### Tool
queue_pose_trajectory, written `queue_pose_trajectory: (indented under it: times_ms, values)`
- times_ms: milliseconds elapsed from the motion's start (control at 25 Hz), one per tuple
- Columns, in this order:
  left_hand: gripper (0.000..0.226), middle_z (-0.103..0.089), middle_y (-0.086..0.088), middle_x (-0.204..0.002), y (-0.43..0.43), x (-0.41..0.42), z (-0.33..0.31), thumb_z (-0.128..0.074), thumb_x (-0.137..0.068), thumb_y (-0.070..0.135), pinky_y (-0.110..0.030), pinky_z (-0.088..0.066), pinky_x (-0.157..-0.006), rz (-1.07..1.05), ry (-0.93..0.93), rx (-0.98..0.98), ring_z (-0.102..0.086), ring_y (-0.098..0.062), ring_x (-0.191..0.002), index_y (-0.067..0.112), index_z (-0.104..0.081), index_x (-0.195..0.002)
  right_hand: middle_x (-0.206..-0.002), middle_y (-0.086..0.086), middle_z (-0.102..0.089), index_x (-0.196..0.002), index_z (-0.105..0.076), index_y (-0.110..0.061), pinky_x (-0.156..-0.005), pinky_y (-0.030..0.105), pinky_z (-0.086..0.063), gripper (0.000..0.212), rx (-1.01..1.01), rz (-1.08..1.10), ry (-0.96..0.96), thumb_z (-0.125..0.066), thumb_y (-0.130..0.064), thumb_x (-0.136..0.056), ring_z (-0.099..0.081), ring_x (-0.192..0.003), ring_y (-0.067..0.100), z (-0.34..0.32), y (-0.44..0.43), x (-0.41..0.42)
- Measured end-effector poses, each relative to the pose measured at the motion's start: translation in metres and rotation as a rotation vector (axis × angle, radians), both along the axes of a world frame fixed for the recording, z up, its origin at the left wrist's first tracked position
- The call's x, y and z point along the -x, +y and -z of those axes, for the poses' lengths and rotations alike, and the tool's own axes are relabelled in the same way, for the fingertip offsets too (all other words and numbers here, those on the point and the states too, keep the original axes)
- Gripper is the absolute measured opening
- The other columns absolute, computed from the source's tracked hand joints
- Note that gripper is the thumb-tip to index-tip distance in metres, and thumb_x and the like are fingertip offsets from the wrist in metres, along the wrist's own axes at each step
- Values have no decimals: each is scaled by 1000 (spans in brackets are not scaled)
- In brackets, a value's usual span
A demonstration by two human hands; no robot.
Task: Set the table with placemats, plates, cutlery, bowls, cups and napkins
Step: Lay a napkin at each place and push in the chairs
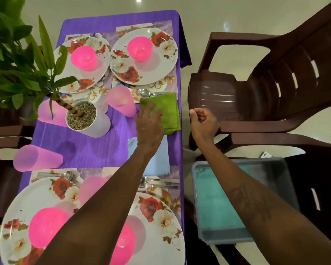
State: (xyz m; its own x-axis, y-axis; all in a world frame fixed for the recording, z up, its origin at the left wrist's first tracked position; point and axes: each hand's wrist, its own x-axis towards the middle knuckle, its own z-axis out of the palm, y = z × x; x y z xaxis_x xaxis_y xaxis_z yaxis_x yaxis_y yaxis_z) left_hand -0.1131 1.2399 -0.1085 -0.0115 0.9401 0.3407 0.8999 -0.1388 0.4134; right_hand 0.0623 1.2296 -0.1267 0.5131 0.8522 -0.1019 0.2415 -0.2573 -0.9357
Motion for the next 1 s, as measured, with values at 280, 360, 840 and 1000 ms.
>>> queue_pose_trajectory:
  times_ms: [280,360,840,1000]
  values:
    - [29,-72,-16,-96,-91,-118,10,-48,-87,14,-40,-55,-78,393,-215,152,-68,-33,-86,0,-74,-89,-75,-7,-70,-88,-75,-16,-62,12,-48,11,238,211,-28,-74,-27,-93,-68,-71,13,59,-111,-61]
    - [22,-70,-14,-101,-117,-143,36,-53,-89,8,-41,-56,-79,446,-177,379,-67,-32,-88,3,-74,-97,-73,-6,-70,-87,-76,-15,-60,21,-43,14,318,197,-52,-73,-28,-93,-65,-69,14,77,-133,-76]
    - [57,-53,-15,-137,-167,-216,223,-69,-87,20,-47,-54,-99,418,273,1025,-59,-34,-121,11,-48,-138,-135,17,-62,-137,-59,-5,-103,41,-47,57,761,288,-177,-77,-27,-88,-59,-123,36,243,-249,-165]
    - [86,-34,-21,-155,-177,-228,264,-73,-89,23,-48,-43,-112,421,314,988,-42,-40,-139,7,-23,-157,-135,23,-53,-139,-47,-2,-97,49,-48,70,916,242,-253,-75,-33,-84,-57,-117,47,278,-270,-199]
